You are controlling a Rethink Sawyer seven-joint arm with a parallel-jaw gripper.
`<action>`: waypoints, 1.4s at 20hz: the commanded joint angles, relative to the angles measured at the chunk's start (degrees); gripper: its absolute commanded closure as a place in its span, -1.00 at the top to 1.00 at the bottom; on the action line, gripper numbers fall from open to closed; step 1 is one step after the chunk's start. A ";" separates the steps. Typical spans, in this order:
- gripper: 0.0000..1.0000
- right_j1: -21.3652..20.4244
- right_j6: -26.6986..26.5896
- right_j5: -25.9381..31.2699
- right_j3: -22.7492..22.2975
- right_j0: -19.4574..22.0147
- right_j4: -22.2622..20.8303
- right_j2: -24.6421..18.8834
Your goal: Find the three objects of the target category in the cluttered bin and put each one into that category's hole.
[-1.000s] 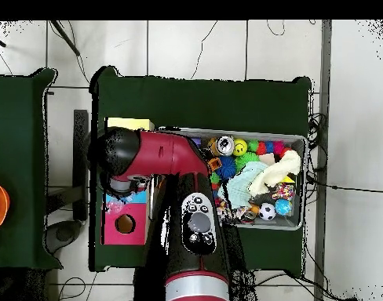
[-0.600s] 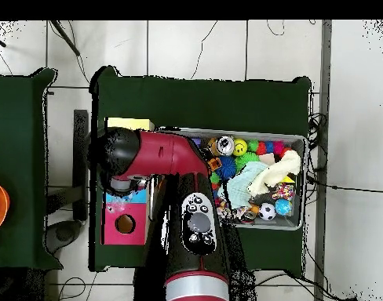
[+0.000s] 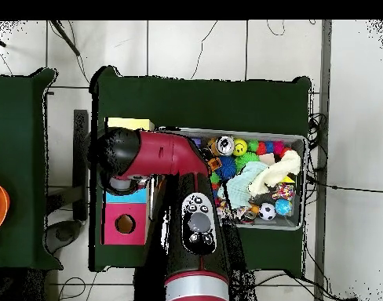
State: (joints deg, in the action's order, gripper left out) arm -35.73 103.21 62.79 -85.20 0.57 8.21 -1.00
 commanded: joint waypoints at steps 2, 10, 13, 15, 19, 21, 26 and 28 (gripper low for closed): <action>1.00 2.45 6.22 -4.80 -1.90 0.80 -0.40 -2.64; 1.00 2.38 4.61 -4.05 -1.03 1.05 -2.02 -2.28; 1.00 3.52 1.09 -7.95 2.50 0.45 -9.43 0.50; 1.00 4.04 -1.15 -11.19 3.52 1.15 -12.80 0.82; 1.00 4.34 -3.53 -16.10 3.27 4.34 -16.05 -0.74; 1.00 3.72 -4.54 -18.33 2.08 6.25 -16.53 -2.06; 1.00 2.29 -3.75 -22.55 -1.64 10.57 -15.11 -5.16; 1.00 1.42 -3.17 -22.59 -3.40 11.53 -14.39 -5.92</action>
State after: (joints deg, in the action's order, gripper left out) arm -34.81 103.21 43.24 -83.67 8.08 -5.10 -1.38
